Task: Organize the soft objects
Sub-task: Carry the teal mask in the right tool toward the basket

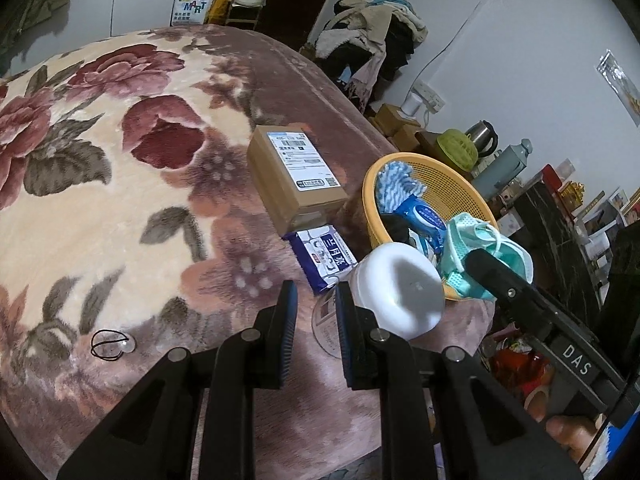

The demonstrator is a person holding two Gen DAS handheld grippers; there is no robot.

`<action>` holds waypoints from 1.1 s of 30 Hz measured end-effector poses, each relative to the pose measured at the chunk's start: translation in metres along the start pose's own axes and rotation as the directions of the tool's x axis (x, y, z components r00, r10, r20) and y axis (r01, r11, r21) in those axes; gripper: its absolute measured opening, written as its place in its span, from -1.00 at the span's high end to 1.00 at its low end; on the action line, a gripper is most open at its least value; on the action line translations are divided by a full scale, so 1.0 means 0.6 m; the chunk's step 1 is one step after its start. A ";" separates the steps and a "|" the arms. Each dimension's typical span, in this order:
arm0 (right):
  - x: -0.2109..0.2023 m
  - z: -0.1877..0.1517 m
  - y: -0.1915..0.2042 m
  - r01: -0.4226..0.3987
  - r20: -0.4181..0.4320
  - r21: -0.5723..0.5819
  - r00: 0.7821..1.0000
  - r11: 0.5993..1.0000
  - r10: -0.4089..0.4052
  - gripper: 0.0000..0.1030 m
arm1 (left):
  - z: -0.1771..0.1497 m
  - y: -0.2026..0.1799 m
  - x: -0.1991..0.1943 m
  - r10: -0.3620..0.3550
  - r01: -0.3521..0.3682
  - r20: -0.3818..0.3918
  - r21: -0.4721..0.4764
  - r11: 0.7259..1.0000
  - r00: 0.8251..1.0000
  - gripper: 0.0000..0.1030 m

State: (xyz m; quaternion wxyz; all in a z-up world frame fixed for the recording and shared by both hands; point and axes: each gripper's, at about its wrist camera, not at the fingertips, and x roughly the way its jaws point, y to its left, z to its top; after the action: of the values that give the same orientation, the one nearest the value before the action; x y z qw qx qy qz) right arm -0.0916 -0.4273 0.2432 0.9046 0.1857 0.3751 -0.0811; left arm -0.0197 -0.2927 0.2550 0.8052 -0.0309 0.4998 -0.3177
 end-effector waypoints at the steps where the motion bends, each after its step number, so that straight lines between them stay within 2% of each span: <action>1: -0.002 0.002 -0.005 0.003 0.002 0.004 1.000 1.000 -0.003 -0.02 | 0.001 -0.003 0.004 0.001 -0.001 -0.002 0.000 1.000 1.000 0.64; 33: -0.012 0.023 -0.135 0.066 0.023 0.092 0.997 0.994 -0.069 -0.02 | 0.014 -0.107 0.081 -0.035 0.039 -0.047 0.071 0.997 0.998 0.64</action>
State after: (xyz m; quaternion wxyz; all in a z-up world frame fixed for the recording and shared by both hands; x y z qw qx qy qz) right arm -0.1111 -0.5069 0.2349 0.8968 0.2128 0.3652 -0.1310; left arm -0.0291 -0.3724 0.2442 0.7880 -0.0037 0.5057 -0.3510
